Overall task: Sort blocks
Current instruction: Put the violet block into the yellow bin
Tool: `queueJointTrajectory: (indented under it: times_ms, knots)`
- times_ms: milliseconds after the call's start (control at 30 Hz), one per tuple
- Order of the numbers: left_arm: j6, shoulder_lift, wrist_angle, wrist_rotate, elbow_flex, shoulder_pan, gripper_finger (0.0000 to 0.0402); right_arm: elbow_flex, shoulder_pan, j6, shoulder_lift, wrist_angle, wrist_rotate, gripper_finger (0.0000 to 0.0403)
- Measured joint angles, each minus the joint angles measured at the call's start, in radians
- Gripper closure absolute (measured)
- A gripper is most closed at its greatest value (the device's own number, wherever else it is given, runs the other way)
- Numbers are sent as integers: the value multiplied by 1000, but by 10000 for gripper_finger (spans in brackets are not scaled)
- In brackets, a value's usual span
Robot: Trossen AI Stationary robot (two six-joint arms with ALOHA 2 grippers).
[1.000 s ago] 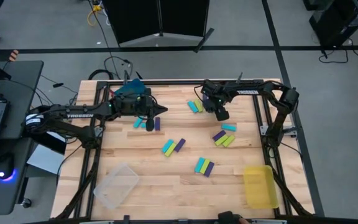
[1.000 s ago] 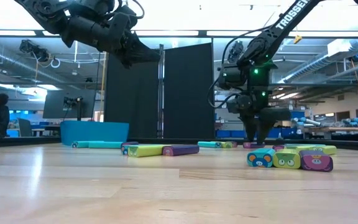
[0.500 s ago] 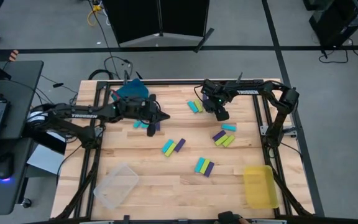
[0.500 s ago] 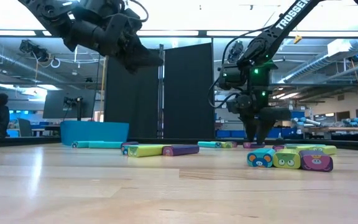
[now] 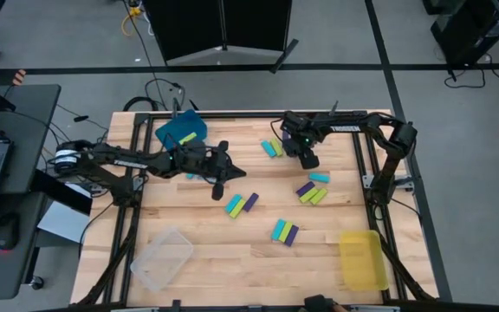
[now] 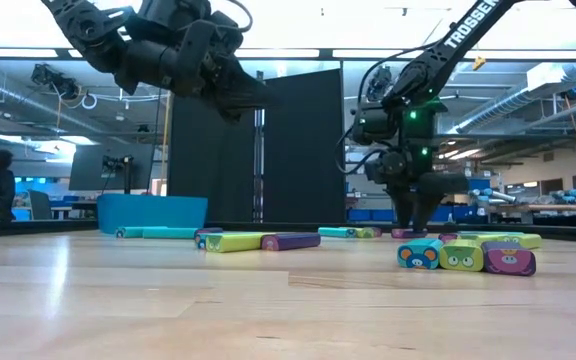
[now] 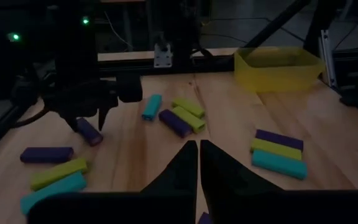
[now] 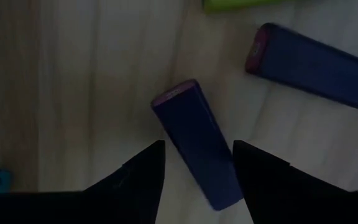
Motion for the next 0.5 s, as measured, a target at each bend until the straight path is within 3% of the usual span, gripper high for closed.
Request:
queueJointTrajectory:
  times_ms: [300,500]
  knots:
    - [0,0,9,3,0,-3,390,-35,0,12,-3,28,0,215]
    - [-5,0,51,3,-21,-2,391,-36,0,29,-3,23,-6,268]
